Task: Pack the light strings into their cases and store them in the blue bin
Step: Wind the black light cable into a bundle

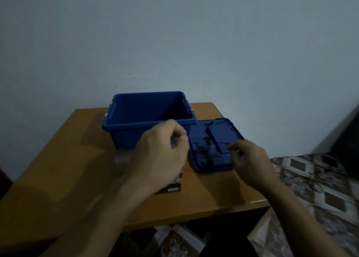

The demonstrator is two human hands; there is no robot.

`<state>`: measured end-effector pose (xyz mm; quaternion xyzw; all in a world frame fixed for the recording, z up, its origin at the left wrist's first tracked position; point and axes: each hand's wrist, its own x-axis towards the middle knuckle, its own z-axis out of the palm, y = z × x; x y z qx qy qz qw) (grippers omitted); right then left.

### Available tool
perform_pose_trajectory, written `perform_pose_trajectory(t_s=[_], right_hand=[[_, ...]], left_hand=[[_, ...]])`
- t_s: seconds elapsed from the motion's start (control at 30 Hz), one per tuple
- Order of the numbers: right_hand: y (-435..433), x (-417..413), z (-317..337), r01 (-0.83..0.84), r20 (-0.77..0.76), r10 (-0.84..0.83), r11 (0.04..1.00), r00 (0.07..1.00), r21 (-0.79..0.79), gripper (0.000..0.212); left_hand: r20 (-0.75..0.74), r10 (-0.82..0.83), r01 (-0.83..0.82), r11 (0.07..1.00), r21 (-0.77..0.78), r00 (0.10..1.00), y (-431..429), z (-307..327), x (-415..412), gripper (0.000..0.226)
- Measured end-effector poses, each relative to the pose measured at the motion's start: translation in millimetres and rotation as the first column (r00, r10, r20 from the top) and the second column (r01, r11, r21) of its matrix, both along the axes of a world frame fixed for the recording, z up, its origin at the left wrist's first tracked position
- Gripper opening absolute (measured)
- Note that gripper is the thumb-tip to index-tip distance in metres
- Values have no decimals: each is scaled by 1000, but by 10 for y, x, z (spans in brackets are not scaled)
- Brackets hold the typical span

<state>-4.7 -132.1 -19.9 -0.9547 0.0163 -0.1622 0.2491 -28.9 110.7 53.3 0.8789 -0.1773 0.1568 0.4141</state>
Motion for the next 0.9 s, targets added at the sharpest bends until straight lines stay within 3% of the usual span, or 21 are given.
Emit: perform_pose_trajectory(t_s=[0.2,0.33,0.47,0.53,0.73,0.9], right_hand=[[-423,575,52,36,-90,-48,991,995,-127,29],[-450,845,54,-43,-178,0,971,984,-235,31],[-453,931,47,-107,-266,11,931,964,-350,25],[-475,955,41,-108,-278,-1,920,961,-377,19],[-497,967,12,-159,-318,13,883,948,-441,10],[-529,850,50,-206,-256,132,936,958,-287,11]], left_hand=[[-186,-96,156,926,343,978,-810,-21,703,19],[-224,-78,198,786,586,972,-1205,-168,1094,14],[-221,-62,207,652,729,973,-1432,-314,1276,15],[-214,-40,194,604,773,976,-1506,-369,1321,4],[-207,-32,186,591,785,978,-1570,-437,1380,13],[-205,-45,188,619,763,978,-1528,-437,1367,9]])
